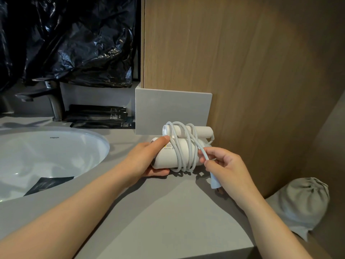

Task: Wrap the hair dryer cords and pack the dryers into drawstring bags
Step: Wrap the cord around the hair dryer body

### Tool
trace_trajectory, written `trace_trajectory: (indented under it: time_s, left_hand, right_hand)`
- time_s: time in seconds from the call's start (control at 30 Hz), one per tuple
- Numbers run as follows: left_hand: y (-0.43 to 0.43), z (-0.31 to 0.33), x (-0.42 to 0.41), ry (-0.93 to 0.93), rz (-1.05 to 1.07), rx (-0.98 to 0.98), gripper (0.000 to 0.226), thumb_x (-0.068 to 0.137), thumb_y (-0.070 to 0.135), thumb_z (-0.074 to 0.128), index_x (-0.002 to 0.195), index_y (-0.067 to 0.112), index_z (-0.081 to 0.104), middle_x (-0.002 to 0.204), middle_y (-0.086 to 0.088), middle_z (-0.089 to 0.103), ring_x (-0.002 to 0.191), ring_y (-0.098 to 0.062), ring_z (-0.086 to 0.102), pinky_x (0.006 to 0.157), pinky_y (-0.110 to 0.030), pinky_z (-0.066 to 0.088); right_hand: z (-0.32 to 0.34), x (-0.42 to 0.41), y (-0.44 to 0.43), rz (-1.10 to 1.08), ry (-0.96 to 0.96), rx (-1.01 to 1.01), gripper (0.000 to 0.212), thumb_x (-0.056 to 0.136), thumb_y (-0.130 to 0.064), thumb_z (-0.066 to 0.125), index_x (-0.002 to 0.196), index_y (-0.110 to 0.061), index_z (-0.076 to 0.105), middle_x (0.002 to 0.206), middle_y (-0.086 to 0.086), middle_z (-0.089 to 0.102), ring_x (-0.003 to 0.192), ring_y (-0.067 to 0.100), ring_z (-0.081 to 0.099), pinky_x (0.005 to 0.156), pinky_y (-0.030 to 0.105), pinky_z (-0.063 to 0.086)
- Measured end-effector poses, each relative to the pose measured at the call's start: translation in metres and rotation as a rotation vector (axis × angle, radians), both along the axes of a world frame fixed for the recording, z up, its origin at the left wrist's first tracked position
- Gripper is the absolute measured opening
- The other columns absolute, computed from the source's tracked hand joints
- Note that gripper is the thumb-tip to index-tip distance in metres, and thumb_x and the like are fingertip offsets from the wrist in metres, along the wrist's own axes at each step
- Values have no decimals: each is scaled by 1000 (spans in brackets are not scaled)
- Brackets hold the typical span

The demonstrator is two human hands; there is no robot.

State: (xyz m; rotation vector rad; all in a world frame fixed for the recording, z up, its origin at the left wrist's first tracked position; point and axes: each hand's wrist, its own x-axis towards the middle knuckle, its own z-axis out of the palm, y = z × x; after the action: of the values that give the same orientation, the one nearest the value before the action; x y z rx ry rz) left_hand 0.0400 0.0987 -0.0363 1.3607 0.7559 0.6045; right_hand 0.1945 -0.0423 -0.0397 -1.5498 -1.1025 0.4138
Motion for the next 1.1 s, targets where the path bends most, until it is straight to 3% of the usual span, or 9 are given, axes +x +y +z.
trace_trajectory:
  time_s: [0.13, 0.3, 0.43, 0.63, 0.8, 0.9, 0.97, 1.03, 1.1]
  left_hand:
    - [0, -1, -1, 18, 100, 208, 72, 57, 57, 76, 112, 14, 61, 115, -7, 63, 94, -23, 70, 68, -40, 62]
    - [2, -1, 0, 14, 95, 231, 61, 67, 49, 81, 112, 13, 61, 113, -6, 64, 94, -21, 70, 69, -41, 62]
    - [5, 0, -1, 30, 65, 253, 36, 81, 41, 72, 105, 15, 64, 109, -7, 66, 95, -23, 69, 72, -42, 62]
    - [15, 6, -11, 91, 5, 173, 43, 86, 47, 65, 110, 12, 66, 106, -13, 69, 88, -27, 73, 76, -41, 61]
    - [13, 9, -12, 254, 68, 417, 54, 80, 61, 62, 101, 12, 68, 93, -6, 66, 76, -19, 63, 54, -21, 51]
    - [15, 5, -12, 293, 161, 546, 57, 80, 64, 60, 111, 16, 65, 102, -2, 66, 90, -21, 63, 72, -33, 55]
    - [16, 3, -10, 271, 225, 666, 47, 88, 51, 60, 124, 21, 59, 113, 1, 62, 95, -15, 58, 78, -32, 51]
    - [16, 0, -8, 209, 220, 754, 38, 91, 40, 59, 126, 25, 59, 117, 3, 60, 100, -12, 56, 81, -27, 48]
    - [15, -3, -5, 202, 178, 857, 26, 93, 36, 58, 117, 28, 63, 113, 6, 61, 105, -11, 54, 80, -15, 42]
  right_hand:
    - [-2, 1, 3, -10, -1, -4, 23, 89, -8, 62, 99, -26, 72, 88, -10, 67, 72, -2, 58, 60, 6, 47]
    - [-3, 1, 3, -18, -12, -3, 22, 90, -9, 62, 102, -23, 72, 89, -8, 67, 69, -4, 57, 61, 7, 46]
    - [-3, 1, 2, -21, 0, 6, 21, 88, -11, 65, 103, -25, 72, 91, -7, 69, 79, 5, 62, 63, 10, 49]
    - [4, -1, -6, 56, 88, 37, 22, 89, -7, 64, 103, -21, 74, 86, -3, 72, 77, 5, 65, 66, 12, 50]
    - [3, -2, -7, 79, -38, 12, 25, 88, -15, 67, 110, -26, 70, 84, 10, 68, 79, 21, 63, 71, 21, 55]
    - [8, -3, -7, 97, -74, 27, 42, 87, -15, 68, 122, -37, 57, 75, 1, 69, 69, 12, 65, 68, 17, 51]
    - [12, -2, -8, 118, -68, 43, 43, 88, -15, 65, 121, -41, 56, 80, -3, 70, 74, 8, 65, 65, 12, 50]
    - [17, -1, -8, 127, -76, 45, 26, 90, -18, 62, 106, -37, 69, 85, -12, 70, 78, 4, 64, 61, 10, 48]
    - [22, 2, -8, 133, -79, 39, 23, 92, -17, 60, 91, -34, 75, 88, -16, 71, 76, 4, 63, 57, 10, 47]
